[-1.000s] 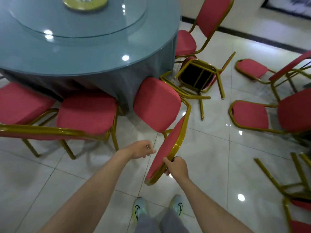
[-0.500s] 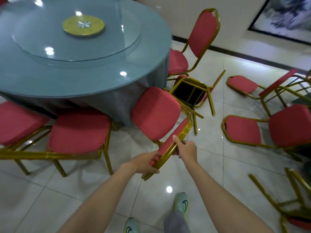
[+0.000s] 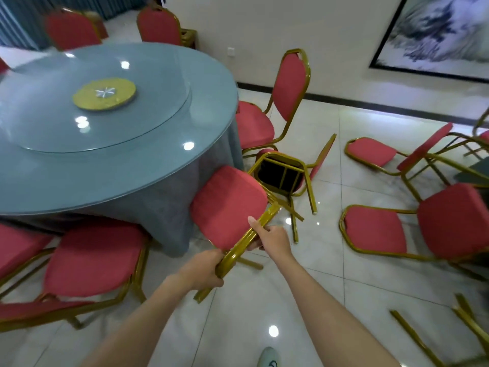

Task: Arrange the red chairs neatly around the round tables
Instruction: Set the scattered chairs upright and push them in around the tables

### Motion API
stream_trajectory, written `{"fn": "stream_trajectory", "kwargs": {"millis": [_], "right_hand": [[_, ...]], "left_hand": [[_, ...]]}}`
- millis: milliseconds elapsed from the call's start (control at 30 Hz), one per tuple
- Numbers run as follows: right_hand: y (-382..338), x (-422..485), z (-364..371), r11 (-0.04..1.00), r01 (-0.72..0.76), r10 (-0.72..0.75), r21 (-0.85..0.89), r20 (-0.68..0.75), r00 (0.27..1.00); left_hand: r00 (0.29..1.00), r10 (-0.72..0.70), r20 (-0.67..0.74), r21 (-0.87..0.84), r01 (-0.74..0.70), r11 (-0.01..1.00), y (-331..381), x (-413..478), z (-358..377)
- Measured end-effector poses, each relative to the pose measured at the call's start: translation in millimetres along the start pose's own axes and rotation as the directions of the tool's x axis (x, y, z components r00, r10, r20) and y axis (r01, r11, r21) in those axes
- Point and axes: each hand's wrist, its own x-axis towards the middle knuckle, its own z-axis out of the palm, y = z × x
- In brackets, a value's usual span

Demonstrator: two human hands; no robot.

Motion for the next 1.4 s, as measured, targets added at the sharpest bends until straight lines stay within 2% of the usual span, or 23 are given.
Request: {"fn": "stream_trajectory", "kwargs": {"millis": [167, 467, 600, 800, 1033, 1400], "right_hand": [[-27.6, 22.0, -23.8, 1.000, 0.029, -0.028, -0.011, 0.084, 0.996], [-51.6, 49.2, -26.5, 0.995, 0.097, -0.093, -0.004, 0.219, 0.971], [-63.7, 56.5, -22.0, 0.997, 0.080, -0.075, -0.006, 0.287, 0.955], [-79.3, 55.2, -1.8, 0.998, 0.053, -0.043, -0.024, 0.308, 0.951], [-103.8, 40.9, 22.3, 0.999, -0.021, 0.006, 0.042, 0.331, 0.943], [-154.2, 33.2, 65.8, 0.987, -0.118, 0.068, 0.106, 0.385, 0.920]], "left_hand": [[0.999, -0.008, 0.048, 0.001, 0.008, 1.000, 9.1, 22.4, -30.0], [0.987, -0.126, 0.097, -0.006, 0.127, 0.992, 13.2, 22.3, -62.7], [0.984, -0.151, 0.095, -0.015, 0.153, 0.988, 13.3, 20.0, -71.5], [0.976, -0.184, 0.119, -0.046, 0.190, 0.981, -6.2, 10.1, -84.1], [0.965, -0.197, 0.174, -0.039, 0.206, 0.978, -41.5, 2.1, -111.6], [0.964, -0.222, 0.144, -0.016, 0.226, 0.974, -92.7, -15.4, -162.6]]}}
